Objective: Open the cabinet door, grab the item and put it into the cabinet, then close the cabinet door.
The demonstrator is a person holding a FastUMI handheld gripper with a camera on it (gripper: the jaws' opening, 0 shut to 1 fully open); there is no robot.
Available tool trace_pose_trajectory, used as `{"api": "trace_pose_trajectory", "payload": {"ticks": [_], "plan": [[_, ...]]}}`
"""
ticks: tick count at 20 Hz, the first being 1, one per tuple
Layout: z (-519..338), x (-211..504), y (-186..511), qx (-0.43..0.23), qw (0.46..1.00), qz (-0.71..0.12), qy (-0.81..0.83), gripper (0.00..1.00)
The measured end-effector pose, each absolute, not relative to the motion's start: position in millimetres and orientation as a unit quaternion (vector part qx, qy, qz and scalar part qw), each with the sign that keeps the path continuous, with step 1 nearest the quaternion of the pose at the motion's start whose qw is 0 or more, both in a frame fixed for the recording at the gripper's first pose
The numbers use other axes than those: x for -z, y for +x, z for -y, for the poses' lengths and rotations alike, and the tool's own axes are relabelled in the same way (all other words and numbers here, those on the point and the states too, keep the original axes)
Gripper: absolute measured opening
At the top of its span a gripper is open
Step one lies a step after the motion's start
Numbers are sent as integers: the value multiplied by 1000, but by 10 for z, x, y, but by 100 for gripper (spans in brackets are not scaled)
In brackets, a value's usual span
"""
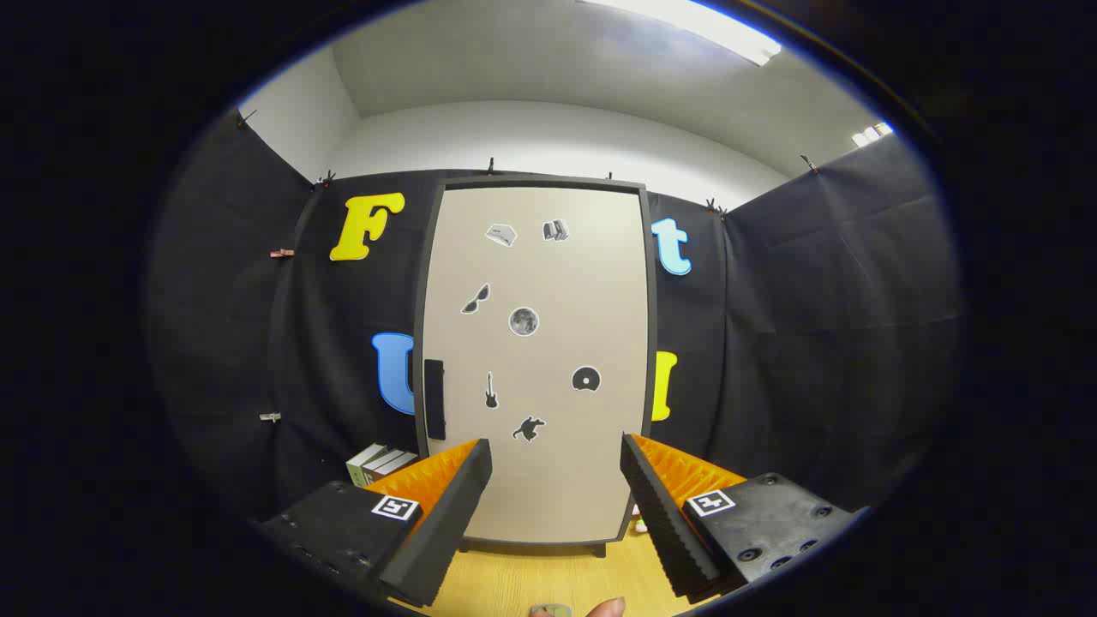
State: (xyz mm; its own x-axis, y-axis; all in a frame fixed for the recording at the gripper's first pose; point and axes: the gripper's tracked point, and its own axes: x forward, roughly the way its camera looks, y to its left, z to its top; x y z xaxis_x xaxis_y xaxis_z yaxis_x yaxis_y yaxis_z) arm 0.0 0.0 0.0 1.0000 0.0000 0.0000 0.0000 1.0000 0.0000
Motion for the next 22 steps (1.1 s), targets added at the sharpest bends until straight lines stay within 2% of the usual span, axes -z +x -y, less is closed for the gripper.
{"api": "trace_pose_trajectory", "payload": {"ticks": [22], "plan": [[-196, 72, -78, -20, 1000, -9, -1, 97]]}}
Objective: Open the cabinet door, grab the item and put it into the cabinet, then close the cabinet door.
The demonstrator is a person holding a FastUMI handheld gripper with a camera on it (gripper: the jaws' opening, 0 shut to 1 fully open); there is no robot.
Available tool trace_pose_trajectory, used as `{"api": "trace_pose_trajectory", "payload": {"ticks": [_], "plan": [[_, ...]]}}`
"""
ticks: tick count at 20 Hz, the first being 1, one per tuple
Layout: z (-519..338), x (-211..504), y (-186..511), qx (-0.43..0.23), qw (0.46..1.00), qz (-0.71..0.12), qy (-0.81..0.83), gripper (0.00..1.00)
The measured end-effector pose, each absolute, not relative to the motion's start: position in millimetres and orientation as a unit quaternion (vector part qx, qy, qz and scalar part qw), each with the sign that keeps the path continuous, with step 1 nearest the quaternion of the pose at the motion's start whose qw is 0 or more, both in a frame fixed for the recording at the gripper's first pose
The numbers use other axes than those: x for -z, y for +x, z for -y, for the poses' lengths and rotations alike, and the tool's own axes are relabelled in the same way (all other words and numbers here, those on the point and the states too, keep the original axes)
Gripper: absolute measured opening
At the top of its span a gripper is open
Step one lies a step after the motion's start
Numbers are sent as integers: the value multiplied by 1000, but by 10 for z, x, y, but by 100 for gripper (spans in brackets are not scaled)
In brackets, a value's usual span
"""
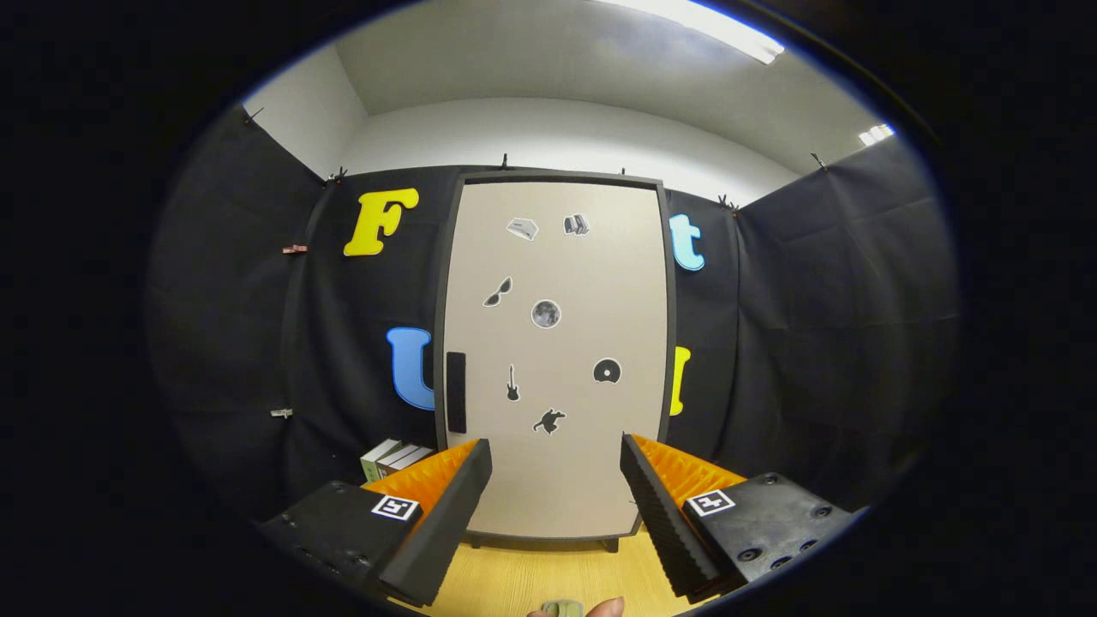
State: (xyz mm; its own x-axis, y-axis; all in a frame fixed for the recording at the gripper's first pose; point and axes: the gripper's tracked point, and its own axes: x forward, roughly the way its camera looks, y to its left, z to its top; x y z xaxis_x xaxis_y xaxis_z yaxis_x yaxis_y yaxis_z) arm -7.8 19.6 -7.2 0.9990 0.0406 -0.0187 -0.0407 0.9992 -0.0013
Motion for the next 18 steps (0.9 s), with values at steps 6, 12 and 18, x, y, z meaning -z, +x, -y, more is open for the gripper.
{"api": "trace_pose_trajectory", "payload": {"ticks": [6, 12, 18], "plan": [[-323, 66, -16, -33, 999, -13, 4, 97], [-806, 65, 313, -53, 998, -13, 22, 97], [-1303, 191, 769, -75, 996, -31, 39, 97]]}}
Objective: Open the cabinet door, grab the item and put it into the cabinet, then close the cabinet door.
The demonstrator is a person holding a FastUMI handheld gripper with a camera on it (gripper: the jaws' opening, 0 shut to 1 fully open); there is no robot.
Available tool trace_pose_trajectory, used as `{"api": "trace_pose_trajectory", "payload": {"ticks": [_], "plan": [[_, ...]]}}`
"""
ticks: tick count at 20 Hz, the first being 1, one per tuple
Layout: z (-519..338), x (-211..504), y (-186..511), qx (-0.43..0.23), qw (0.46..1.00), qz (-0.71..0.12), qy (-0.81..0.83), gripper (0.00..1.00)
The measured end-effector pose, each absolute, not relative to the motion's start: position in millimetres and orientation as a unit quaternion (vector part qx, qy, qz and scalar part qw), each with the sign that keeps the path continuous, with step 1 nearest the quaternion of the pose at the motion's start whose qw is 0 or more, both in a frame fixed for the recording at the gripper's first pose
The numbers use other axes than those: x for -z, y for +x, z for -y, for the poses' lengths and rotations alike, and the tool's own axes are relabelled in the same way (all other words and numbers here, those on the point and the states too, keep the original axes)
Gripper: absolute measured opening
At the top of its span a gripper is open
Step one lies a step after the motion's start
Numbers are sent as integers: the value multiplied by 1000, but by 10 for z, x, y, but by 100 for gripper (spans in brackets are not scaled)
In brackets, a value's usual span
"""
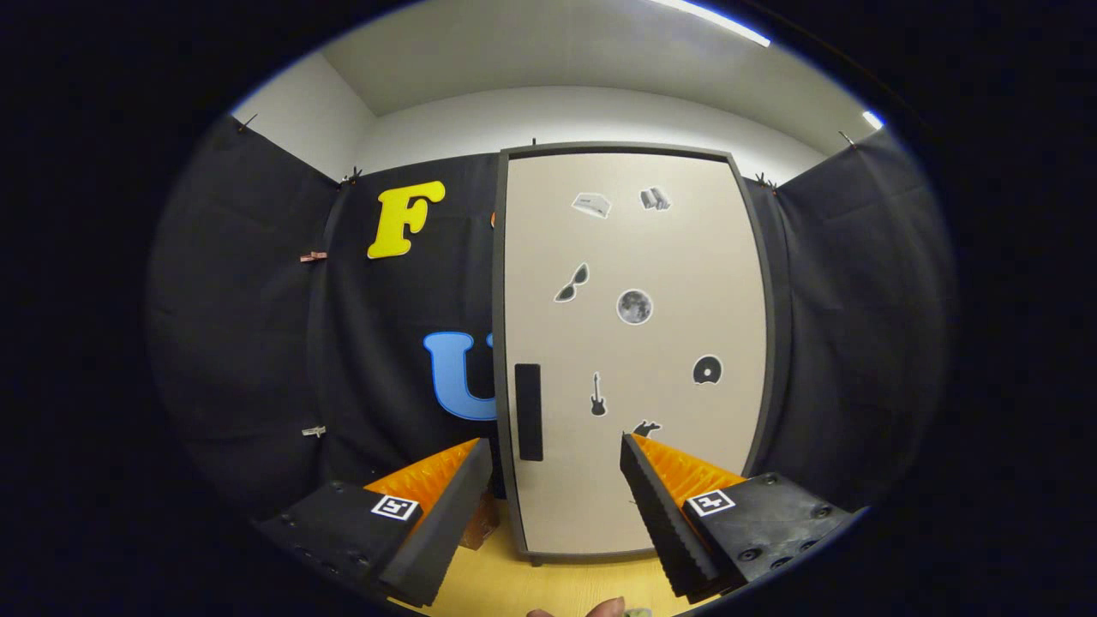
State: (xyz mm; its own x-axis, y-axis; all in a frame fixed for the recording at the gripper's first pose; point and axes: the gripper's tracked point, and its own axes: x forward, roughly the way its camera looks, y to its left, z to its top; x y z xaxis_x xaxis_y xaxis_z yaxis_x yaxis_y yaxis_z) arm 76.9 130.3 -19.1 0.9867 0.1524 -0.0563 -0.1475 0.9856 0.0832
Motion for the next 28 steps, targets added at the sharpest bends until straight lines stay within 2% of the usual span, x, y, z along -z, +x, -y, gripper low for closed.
{"api": "trace_pose_trajectory", "payload": {"ticks": [19, 22, 23, 25, 26, 27, 28], "plan": [[-1889, 945, 2211, -53, 993, -87, 52, 96], [-1842, 928, 2404, -35, 995, -78, 56, 66], [-1769, 903, 2463, -20, 995, -76, 56, 61], [-1764, 886, 2464, -20, 995, -72, 72, 39], [-1766, 904, 2477, -19, 995, -70, 62, 39], [-1754, 883, 2463, -22, 997, -66, 43, 31], [-1763, 878, 2458, -25, 997, -63, 30, 27]]}}
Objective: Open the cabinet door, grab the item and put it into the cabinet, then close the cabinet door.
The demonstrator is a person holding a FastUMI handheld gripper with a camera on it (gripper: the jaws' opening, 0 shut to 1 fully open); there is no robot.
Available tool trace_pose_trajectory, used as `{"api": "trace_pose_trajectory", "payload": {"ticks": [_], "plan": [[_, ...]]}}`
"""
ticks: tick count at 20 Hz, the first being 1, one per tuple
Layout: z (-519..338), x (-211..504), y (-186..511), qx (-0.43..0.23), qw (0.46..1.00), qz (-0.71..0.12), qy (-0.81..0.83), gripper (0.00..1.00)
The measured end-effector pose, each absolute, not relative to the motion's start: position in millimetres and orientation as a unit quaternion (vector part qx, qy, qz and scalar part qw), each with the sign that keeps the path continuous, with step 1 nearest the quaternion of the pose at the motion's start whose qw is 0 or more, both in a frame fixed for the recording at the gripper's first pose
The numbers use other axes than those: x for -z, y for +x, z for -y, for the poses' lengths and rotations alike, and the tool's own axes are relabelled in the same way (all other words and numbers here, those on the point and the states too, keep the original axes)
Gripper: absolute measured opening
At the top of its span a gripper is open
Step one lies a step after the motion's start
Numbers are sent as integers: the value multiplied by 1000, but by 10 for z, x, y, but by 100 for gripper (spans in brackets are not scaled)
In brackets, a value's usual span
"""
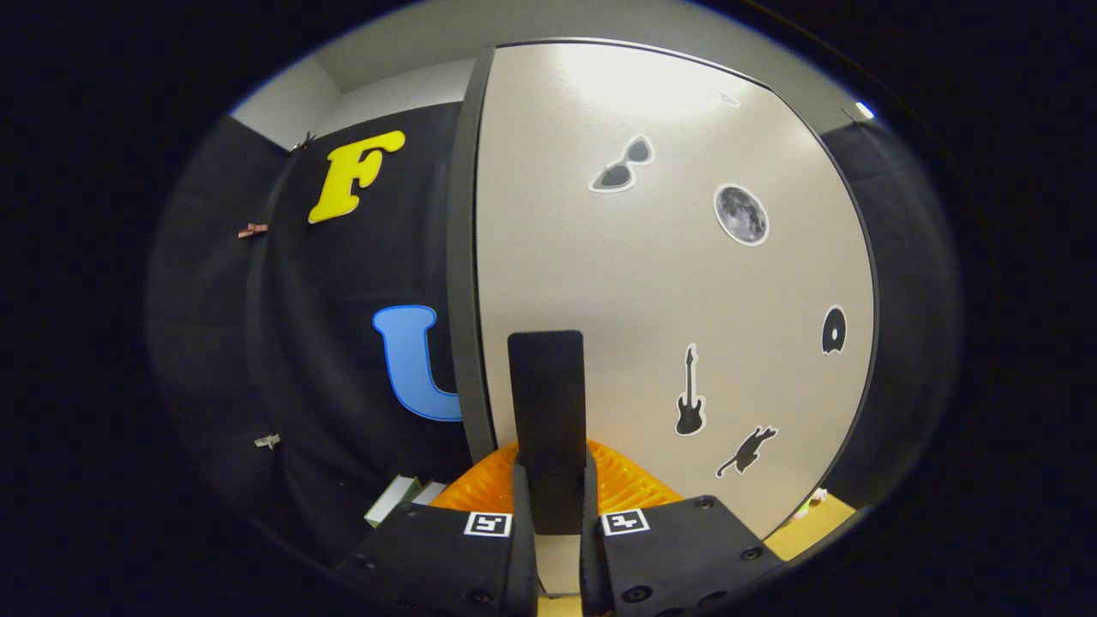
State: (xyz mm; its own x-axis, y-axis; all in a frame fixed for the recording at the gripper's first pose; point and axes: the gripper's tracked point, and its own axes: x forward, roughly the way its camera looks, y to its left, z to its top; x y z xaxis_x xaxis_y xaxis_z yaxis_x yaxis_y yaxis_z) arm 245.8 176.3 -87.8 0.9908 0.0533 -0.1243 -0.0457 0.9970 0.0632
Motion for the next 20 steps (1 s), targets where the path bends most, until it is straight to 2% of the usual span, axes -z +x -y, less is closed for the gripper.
{"api": "trace_pose_trajectory", "payload": {"ticks": [2, 13, 20], "plan": [[-1770, 904, 2455, -35, 996, -68, 36, 16], [-1623, 790, 1961, -122, 987, -78, 65, 16], [-1388, 718, 1627, -149, 983, -81, 75, 16]]}}
